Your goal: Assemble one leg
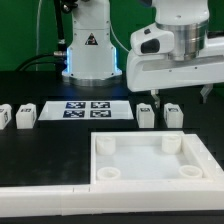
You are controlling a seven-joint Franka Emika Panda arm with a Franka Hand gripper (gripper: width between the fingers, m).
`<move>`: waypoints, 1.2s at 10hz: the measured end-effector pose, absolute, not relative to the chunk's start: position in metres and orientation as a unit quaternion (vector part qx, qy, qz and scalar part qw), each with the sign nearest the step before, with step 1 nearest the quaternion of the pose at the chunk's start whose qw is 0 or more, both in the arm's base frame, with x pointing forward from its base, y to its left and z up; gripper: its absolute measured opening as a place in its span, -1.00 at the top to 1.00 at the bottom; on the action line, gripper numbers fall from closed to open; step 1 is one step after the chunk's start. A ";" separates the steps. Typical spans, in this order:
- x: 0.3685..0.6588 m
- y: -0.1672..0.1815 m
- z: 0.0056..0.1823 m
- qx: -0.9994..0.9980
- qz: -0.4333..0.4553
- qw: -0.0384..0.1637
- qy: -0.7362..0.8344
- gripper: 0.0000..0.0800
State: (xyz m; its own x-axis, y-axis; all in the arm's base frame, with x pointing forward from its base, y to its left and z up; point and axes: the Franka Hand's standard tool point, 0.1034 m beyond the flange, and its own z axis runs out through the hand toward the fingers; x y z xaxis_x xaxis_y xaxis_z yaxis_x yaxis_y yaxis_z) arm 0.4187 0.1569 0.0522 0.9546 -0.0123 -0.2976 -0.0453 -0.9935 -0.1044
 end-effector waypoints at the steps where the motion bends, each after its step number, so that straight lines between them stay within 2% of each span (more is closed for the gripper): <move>1: 0.416 0.156 0.052 -0.979 0.196 0.056 0.022 -0.62; 5: 0.398 0.152 0.039 -0.920 0.389 0.053 0.013 -0.62; 8: 0.403 0.154 0.035 -0.915 0.400 0.056 0.012 -0.62; 12: 0.394 0.170 0.030 -0.914 0.404 0.045 0.007 -0.62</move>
Offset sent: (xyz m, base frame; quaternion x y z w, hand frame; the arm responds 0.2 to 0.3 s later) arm -0.0065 -0.0060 -0.0107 0.0037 -0.1597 -0.0044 0.9872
